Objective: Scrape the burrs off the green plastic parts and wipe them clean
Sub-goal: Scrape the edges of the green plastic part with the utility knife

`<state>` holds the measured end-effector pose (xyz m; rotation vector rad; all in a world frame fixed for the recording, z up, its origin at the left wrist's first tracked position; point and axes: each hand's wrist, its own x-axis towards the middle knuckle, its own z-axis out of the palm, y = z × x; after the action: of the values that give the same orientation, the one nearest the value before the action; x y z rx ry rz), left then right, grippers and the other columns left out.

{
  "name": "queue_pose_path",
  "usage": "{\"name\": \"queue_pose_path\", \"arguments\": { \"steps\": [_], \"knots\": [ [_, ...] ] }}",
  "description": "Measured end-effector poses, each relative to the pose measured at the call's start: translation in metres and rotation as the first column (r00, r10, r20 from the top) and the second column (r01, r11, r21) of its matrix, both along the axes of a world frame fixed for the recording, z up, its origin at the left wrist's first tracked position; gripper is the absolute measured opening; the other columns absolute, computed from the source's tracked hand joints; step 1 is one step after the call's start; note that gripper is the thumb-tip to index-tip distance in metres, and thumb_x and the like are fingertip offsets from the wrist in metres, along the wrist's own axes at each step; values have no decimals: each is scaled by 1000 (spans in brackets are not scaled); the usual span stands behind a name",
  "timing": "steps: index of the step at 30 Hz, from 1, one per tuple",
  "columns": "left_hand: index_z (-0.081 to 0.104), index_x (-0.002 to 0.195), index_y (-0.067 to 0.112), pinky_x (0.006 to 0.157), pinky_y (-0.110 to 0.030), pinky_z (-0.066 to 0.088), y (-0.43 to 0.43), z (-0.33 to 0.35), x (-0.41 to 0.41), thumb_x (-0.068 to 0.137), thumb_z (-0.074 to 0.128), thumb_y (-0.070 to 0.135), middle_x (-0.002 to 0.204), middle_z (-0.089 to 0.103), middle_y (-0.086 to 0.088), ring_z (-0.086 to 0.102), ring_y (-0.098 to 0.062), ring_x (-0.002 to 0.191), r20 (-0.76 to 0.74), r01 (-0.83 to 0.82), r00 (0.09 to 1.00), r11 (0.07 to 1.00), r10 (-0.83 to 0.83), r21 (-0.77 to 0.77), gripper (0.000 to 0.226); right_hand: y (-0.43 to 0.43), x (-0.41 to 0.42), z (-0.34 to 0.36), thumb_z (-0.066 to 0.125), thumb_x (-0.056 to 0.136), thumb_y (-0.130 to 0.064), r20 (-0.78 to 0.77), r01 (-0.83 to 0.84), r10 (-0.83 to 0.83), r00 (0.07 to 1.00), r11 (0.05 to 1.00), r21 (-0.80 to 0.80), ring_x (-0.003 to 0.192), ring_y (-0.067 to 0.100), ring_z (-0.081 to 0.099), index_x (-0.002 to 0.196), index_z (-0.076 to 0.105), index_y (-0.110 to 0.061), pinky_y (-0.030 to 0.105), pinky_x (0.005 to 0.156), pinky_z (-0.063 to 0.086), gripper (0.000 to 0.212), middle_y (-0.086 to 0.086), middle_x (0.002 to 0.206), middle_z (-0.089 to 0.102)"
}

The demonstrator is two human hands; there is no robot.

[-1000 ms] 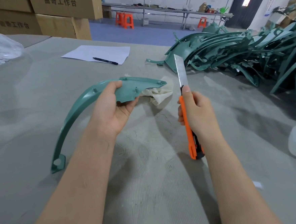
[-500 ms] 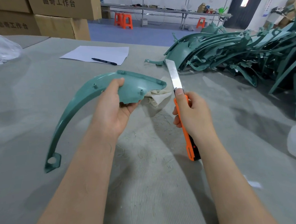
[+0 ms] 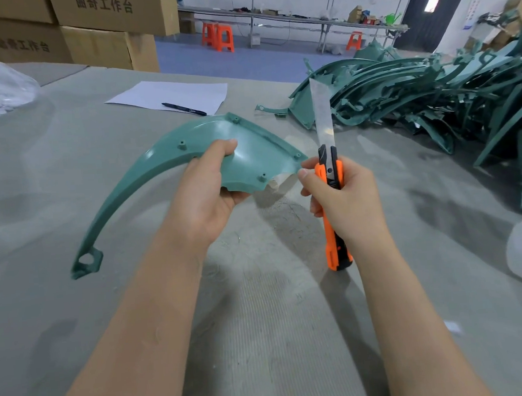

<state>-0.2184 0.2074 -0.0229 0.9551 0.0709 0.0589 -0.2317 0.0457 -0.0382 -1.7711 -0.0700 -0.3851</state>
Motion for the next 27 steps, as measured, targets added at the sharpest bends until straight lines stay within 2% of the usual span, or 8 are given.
{"name": "queue_pose_path", "arguments": {
  "steps": [3, 10, 13, 16, 18, 22, 25, 27],
  "knots": [
    [61, 91, 14, 53, -24, 53, 1, -1, 0, 91, 56, 12, 68, 71, 3, 68, -8, 61, -21, 13, 1000, 1000, -13, -17, 5, -1, 0, 0, 64, 88, -7, 9, -20, 20, 1000, 1000, -20, 45, 9, 50, 81, 64, -12, 20, 47, 46, 8, -5, 55, 60],
    [60, 90, 14, 51, -23, 53, 1, -1, 1, 92, 56, 13, 65, 70, 3, 67, -8, 57, -43, 0, 999, 1000, 0, -10, 5, 2, 1, -2, 62, 87, -11, 29, 47, -44, 999, 993, -107, 48, 5, 59, 81, 65, -8, 21, 53, 50, 7, -8, 70, 73],
    [58, 91, 12, 51, -23, 53, 4, -1, 4, 93, 55, 12, 69, 69, 1, 66, -9, 57, -56, -61, 997, 997, 59, -44, 4, 1, 1, -2, 62, 87, -12, 32, 87, -84, 996, 988, -128, 50, 4, 61, 78, 65, -12, 27, 58, 53, 9, -11, 70, 72],
    [57, 87, 12, 51, -22, 53, 9, -1, 5, 93, 54, 11, 61, 68, 2, 66, -10, 54, -58, -127, 991, 983, 121, -132, 7, -4, 3, -2, 62, 85, -11, 37, 168, -165, 986, 982, -89, 48, 5, 60, 75, 63, -19, 35, 61, 53, 13, -8, 68, 71],
    [58, 87, 12, 52, -23, 53, 11, -1, 5, 93, 54, 11, 60, 68, 2, 66, -11, 54, -70, -155, 987, 972, 144, -179, 7, -9, 5, -2, 63, 82, -8, 11, 202, -202, 979, 978, -56, 44, 6, 57, 79, 62, -23, 33, 58, 52, 16, -3, 67, 69],
    [58, 87, 12, 52, -22, 53, 10, -2, 5, 93, 54, 11, 61, 69, 1, 67, -11, 55, -83, -162, 986, 964, 148, -210, 7, -13, 7, -3, 57, 85, -7, -59, 185, -187, 981, 982, -45, 53, 11, 57, 88, 52, -32, 20, 51, 48, 26, 2, 89, 70],
    [58, 88, 11, 53, -23, 54, 8, -2, 5, 94, 53, 11, 61, 69, 1, 68, -11, 55, -79, -159, 986, 960, 145, -229, 7, -10, 6, -5, 61, 93, -33, -82, 141, -147, 986, 987, -75, 61, 14, 58, 93, 53, -30, 31, 61, 56, 8, 9, 90, 62],
    [58, 88, 11, 53, -23, 54, 7, -2, 5, 94, 53, 11, 61, 70, 1, 68, -11, 56, -74, -154, 987, 960, 140, -233, 7, -4, 5, -6, 50, 97, -43, -91, 88, -95, 991, 993, -80, 55, 11, 57, 94, 55, -28, 25, 53, 53, 16, 7, 88, 63]
  ]
}}
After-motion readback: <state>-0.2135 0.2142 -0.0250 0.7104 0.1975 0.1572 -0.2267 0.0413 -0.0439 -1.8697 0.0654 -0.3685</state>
